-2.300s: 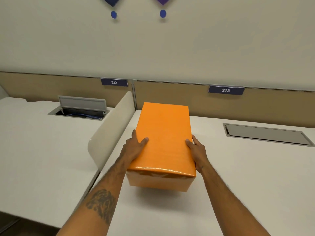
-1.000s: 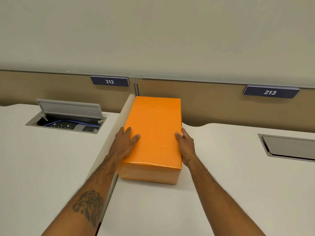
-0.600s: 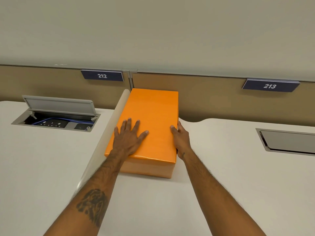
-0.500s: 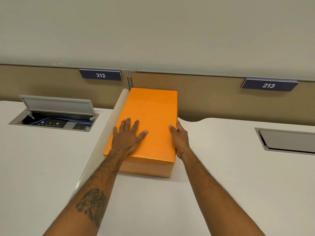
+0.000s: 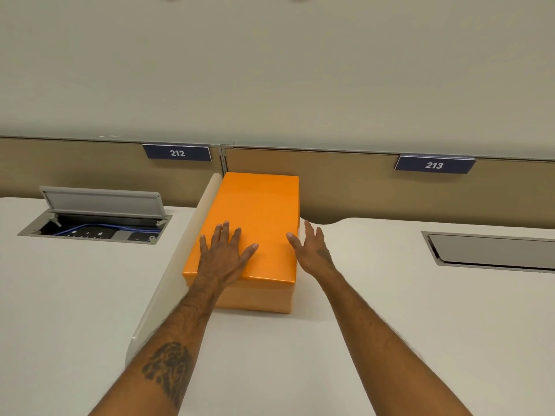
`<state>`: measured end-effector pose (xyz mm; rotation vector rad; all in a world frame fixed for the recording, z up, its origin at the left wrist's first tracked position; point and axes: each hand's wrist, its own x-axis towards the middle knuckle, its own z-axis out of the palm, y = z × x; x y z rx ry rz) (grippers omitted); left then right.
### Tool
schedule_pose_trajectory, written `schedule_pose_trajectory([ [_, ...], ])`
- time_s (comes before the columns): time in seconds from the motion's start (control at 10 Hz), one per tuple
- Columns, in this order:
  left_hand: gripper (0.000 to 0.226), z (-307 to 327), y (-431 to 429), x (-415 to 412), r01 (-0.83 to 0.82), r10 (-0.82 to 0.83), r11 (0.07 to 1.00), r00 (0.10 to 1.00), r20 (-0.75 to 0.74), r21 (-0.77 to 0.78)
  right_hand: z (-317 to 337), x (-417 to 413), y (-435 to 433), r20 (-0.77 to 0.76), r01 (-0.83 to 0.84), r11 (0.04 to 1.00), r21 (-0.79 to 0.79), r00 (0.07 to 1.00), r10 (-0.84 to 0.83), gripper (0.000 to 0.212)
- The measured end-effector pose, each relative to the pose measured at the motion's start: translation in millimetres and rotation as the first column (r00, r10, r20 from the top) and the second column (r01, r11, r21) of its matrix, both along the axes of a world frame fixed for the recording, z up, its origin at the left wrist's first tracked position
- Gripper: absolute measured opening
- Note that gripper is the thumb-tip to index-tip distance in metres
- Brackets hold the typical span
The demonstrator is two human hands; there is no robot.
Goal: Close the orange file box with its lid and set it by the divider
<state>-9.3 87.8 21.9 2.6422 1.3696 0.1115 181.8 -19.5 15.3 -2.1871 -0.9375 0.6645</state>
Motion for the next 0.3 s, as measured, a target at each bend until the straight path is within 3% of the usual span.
schedule_pose_trajectory([
  [0.1, 0.083, 9.7, -27.4, 4.6, 0.061, -0.06, 0.997, 0.998, -0.024, 0.056, -4.4, 0.7, -40.9, 0.334, -0.125, 0.977, -0.172, 0.926, 0.177, 0.082],
  [0.3, 0.083, 18.3, -95.5, 23.2, 0.147, -0.134, 0.978, 0.986, -0.095, 0.149, -15.6, 13.8, -129.0, 0.548, -0.138, 0.946, -0.294, 0.787, 0.285, 0.077],
])
